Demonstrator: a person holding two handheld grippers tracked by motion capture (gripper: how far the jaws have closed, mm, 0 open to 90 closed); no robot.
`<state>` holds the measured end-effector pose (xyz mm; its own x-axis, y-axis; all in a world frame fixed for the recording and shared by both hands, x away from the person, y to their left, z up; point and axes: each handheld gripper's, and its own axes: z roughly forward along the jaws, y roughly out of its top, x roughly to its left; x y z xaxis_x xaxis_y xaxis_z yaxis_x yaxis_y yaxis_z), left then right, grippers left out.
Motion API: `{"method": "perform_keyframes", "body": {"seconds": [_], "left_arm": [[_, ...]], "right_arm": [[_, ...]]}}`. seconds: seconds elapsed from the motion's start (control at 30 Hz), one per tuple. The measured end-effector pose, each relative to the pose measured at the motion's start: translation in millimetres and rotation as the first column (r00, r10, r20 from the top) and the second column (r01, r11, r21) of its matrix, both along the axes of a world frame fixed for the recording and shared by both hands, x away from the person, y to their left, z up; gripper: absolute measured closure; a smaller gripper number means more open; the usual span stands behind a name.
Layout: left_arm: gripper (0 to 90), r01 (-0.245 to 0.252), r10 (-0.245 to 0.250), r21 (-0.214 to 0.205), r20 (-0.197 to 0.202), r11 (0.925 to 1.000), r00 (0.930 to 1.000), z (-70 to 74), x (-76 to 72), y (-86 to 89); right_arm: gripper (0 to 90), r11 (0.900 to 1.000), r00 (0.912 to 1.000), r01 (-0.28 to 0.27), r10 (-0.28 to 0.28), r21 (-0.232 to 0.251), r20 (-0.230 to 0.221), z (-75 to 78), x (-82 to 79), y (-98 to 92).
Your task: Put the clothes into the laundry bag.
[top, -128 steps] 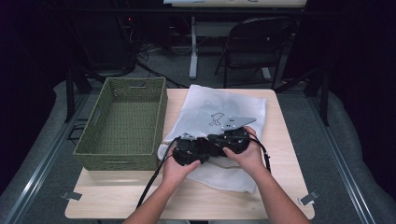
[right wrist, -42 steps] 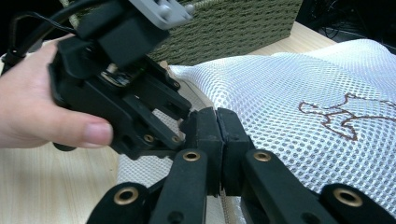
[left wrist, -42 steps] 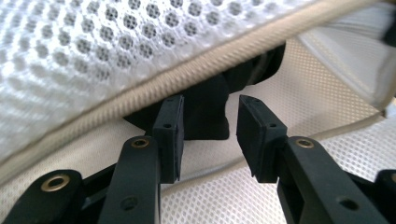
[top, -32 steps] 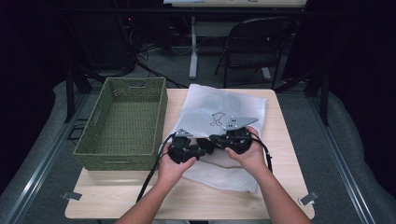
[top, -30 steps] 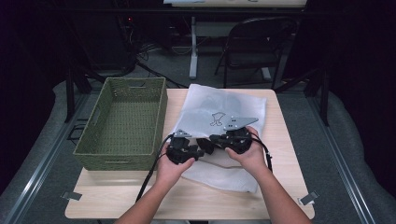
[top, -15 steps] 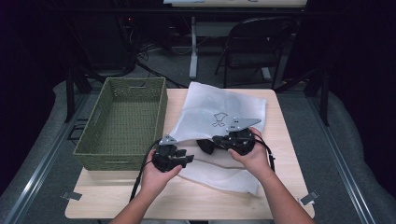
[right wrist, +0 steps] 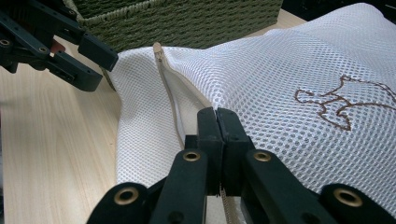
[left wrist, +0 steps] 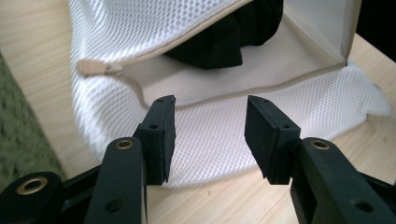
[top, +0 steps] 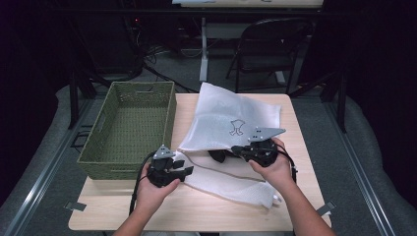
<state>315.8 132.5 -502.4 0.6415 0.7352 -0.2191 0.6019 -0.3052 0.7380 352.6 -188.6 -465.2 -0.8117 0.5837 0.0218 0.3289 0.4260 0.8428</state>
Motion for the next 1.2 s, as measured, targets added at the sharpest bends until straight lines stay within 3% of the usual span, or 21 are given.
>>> {"method": "perform_keyframes", "body": {"seconds": [0.63, 1.2], "left_arm": [[51.7, -0.048, 0.047, 0.057, 0.022, 0.9972, 0.9987, -5.0, -10.6, 7.3], [52.4, -0.106, 0.105, 0.056, 0.009, 0.9928, 0.9944, -11.3, -9.9, 12.5]], "right_arm": [[89.4, 0.9992, 0.9995, 0.033, -0.033, 0.024, -0.004, -1.7, 0.0, -16.7], [89.4, 0.9980, 0.9985, 0.054, -0.054, 0.032, -0.004, -1.9, 2.1, -25.8]]}}
